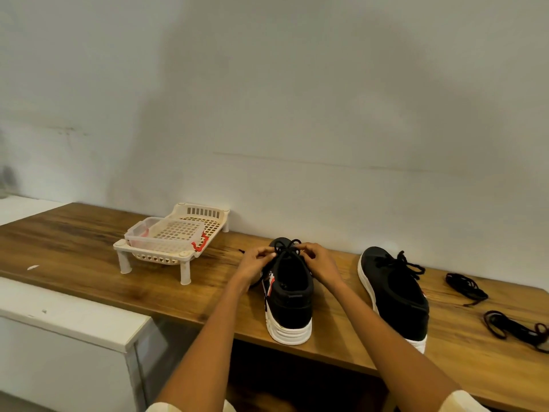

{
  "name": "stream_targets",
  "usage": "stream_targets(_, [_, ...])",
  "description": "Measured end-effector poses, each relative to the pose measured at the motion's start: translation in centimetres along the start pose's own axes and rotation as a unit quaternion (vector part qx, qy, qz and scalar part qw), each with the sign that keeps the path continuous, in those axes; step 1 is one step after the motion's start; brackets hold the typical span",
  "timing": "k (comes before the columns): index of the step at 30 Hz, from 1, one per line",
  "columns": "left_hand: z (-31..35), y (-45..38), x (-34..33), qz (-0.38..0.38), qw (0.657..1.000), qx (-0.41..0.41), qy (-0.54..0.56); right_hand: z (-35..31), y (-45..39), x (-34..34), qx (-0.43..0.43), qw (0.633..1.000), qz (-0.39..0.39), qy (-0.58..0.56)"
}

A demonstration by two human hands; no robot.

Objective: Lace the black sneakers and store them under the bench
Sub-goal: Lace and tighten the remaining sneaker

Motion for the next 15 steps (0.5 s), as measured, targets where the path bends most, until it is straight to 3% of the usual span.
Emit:
stream_targets(5, [0.2, 0.2, -0.1, 0.065, 0.997, 0.028, -0.004, 0.0, -0.3, -0.2, -0.002, 0.998, 0.018, 0.054])
stream_targets(10, [-0.3, 0.4, 0.4, 0.079, 0.986, 0.087, 0.122, 0.6, -0.2, -0.2, -0.046, 0.996, 0.052, 0.059])
stream_targets(15, [-0.2, 1.3, 0.7, 0.075, 0.994, 0.022, 0.077, 0.4, 0.2, -0.1, -0.042, 0.998, 0.049, 0.014])
Point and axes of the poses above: each hand's wrist, its own y-axis away from the middle knuckle, its own x-axis out of the back of the hand, z = x × y, the point moved 4 cm from there along -y, towards the middle knuckle, and after that the axes turned 14 degrees about -y, right-handed, at the moved point
